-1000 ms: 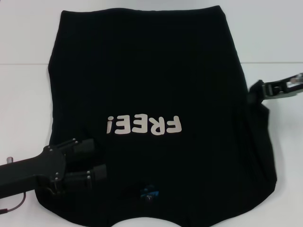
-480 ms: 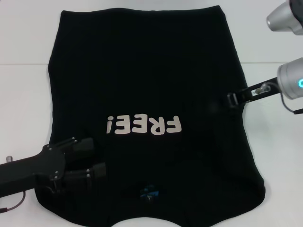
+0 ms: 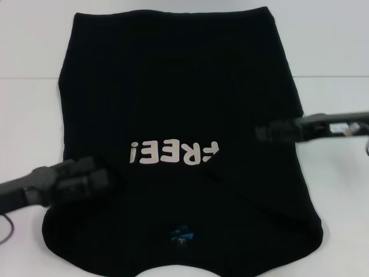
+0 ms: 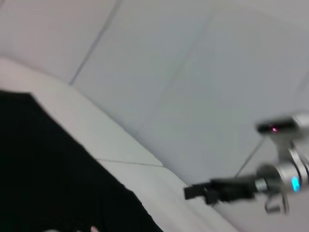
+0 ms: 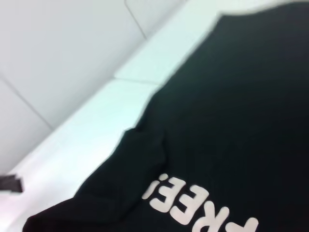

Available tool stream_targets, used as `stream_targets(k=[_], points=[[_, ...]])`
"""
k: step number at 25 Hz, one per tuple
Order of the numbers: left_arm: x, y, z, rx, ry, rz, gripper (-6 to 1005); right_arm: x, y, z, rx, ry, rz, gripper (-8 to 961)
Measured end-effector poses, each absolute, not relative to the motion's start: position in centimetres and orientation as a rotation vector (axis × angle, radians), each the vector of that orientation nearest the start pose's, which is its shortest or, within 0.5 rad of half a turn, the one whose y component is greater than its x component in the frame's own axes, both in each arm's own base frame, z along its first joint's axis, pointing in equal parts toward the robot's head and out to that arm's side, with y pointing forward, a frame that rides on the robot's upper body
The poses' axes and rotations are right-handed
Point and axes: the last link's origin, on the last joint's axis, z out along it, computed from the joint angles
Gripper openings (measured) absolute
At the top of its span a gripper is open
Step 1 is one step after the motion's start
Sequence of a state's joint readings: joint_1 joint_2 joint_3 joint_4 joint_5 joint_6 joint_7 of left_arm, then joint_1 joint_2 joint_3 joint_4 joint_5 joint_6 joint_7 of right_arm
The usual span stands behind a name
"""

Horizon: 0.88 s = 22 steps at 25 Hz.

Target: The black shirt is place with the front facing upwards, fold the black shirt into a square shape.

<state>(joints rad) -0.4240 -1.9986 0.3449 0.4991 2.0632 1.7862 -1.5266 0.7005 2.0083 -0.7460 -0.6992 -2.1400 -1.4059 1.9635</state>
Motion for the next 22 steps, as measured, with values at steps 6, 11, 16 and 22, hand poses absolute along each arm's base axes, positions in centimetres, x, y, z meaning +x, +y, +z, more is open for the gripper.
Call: stream_targets(k=[6,11,16,22], points=[[-32.0,28.8,7.0,-2.384,-1.467,-0.984,948,26.2,35.3,1.4,-2.629,0.722,0.646,669],[-33.3,28.9,9.4,-2.325,-1.650,-0.641,948,27.2,32.8,-1.2,-2.649,0.527,0.678,794],[-33.0,29.5,10.1,-2.307,-1.759,-0.331,947,27.7,32.1,-2.7,-2.674,0.494,0.675,794],[-32.2,30.7,9.0,-2.299,-1.767,-0.094,947,27.7,32.1,-2.7,-2.670,0.490,0.675,795]])
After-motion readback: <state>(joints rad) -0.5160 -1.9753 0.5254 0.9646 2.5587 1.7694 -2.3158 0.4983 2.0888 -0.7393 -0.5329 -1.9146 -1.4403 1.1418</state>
